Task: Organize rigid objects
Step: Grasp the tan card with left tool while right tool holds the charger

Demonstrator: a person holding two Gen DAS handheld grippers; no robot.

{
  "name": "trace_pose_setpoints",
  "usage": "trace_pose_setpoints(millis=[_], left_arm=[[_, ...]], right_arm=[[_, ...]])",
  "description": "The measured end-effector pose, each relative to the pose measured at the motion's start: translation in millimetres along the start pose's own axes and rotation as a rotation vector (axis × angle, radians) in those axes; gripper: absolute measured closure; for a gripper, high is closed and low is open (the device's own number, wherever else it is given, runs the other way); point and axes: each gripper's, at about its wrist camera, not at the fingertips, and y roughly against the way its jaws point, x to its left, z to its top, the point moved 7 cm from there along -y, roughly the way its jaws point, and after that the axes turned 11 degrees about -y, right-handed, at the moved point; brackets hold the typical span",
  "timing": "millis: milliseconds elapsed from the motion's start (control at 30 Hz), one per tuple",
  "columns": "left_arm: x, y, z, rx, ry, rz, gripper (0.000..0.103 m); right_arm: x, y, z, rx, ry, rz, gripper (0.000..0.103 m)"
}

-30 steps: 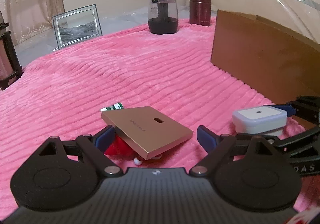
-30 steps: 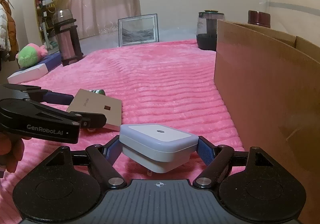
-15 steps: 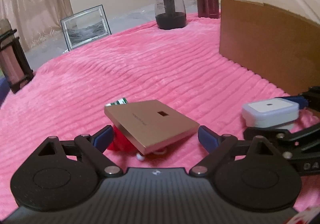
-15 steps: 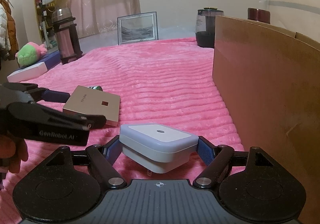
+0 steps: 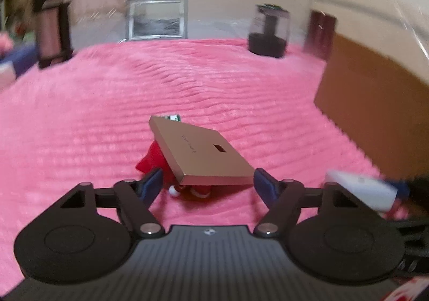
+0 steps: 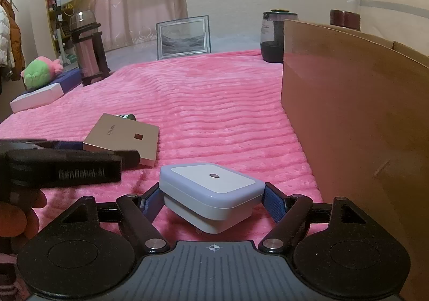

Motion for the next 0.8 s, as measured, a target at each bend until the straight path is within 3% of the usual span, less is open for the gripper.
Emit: trace_pose_setpoints(millis=[100,233,300,567,800], left_arm=[[8.8,5.1,0.0,-0.008,0.089,-0.007,0.057],[22.1,11.1,1.1,-0.019,0.201,-0.034,0.068],[28.1,12.9,1.9,-0.02,0.252,-0.06,0.08],[45.9,23.4,-1.6,-0.023,0.399,-0.154,0.091],[71.0,63.7,-25.2,-0.03,0.51,-0.242,0.096]], right_arm=[[-0.1,0.3,-0.5,0.0,0.007,0.002,0.029],[-0.4,0.8,-0.6,-0.001,0.009,0.001,0.029],[-0.4,0.9,-0.5,-0.002,0.01,0.001,0.029],[1.9,3.2,-1.3,-0.003,0.02,-0.002,0.029],[12.2,11.9,-2.4,-0.007,0.04,0.012,0.029]])
